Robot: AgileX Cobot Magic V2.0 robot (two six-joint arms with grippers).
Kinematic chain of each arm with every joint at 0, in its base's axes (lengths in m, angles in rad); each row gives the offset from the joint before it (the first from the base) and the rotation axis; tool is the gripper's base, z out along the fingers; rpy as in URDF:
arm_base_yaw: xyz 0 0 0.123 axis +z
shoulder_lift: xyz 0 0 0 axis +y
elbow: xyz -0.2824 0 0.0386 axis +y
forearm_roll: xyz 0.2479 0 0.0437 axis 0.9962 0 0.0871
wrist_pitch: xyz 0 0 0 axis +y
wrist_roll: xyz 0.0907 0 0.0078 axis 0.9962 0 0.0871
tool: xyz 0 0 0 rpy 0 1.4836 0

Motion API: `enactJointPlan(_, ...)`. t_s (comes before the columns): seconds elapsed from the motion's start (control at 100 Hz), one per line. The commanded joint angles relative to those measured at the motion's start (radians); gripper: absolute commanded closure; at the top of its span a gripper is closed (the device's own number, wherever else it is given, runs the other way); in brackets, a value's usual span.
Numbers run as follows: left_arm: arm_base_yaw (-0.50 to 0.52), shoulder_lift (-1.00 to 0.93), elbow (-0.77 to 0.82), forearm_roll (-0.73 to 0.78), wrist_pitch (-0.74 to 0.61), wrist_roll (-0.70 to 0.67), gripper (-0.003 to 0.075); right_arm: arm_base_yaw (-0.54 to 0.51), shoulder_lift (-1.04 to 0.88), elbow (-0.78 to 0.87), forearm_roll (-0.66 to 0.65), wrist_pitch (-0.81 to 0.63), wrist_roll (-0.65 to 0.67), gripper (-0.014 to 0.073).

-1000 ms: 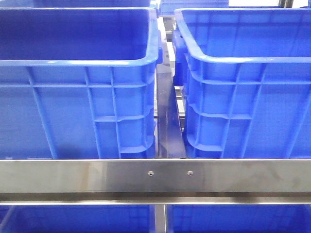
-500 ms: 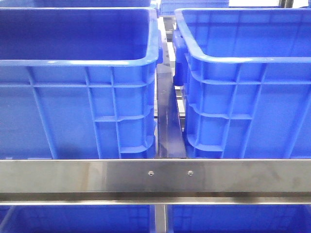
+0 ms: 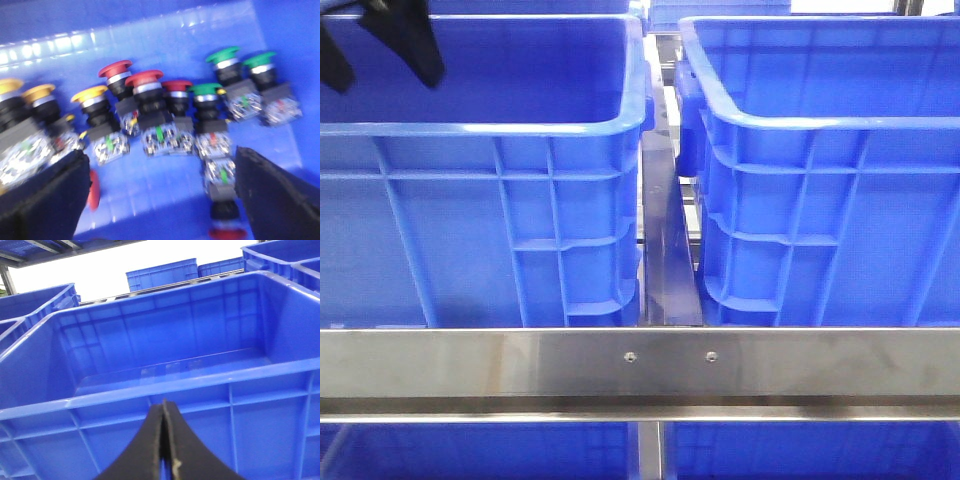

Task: Pick red and yellow buttons and place in box
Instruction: 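Lower the left gripper into the button bin and grasp a red-capped button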

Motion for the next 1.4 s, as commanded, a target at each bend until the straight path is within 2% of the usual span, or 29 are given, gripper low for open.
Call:
enactJointPlan(0.0, -0.011, 0.022, -0.065, -0.011, -0.032, -0.012, 0.0167, 0.000, -0.025, -0.020, -0.008, -0.089, -0.002, 0.0662)
enactJointPlan(0.36, -0.011, 0.181, -0.129, -0.011, -0.030, -0.012, 0.0167, 0.000, -0.025, -0.020, -0.008, -0.089, -0.002, 0.0662)
enactJointPlan(0.74, -0.011, 0.269, -0.131, -0.011, -0.045, -0.012, 0.0167, 0.000, -0.025, -0.020, -0.008, -0.089, -0.002, 0.0662)
enactJointPlan(0.83, -0.011, 0.273, -0.131, -0.011, -0.047, -0.012, 0.0188, 0.000, -0.025, -0.020, -0.008, -0.089, -0.002, 0.0662)
enactJointPlan(0.97, -0.011, 0.273, -0.131, -0.011, -0.047, -0.012, 0.0297, 0.000, -0.025, -0.020, -0.008, -0.089, -0.002, 0.0662)
enactJointPlan(1.14, -0.011, 0.273, -0.131, -0.009, -0.047, -0.012, 0.0551, 0.000, -0.025, -0.020, -0.008, -0.089, -0.002, 0.0662)
enactJointPlan(1.28, -0.011, 0.261, -0.131, -0.007, -0.047, -0.012, 0.0724, 0.000, -0.025, -0.020, -0.008, -0.089, -0.002, 0.0662)
enactJointPlan(1.39, -0.011, 0.220, -0.131, -0.007, -0.045, -0.008, 0.0739, 0.000, -0.025, -0.020, -0.008, -0.089, -0.002, 0.0662)
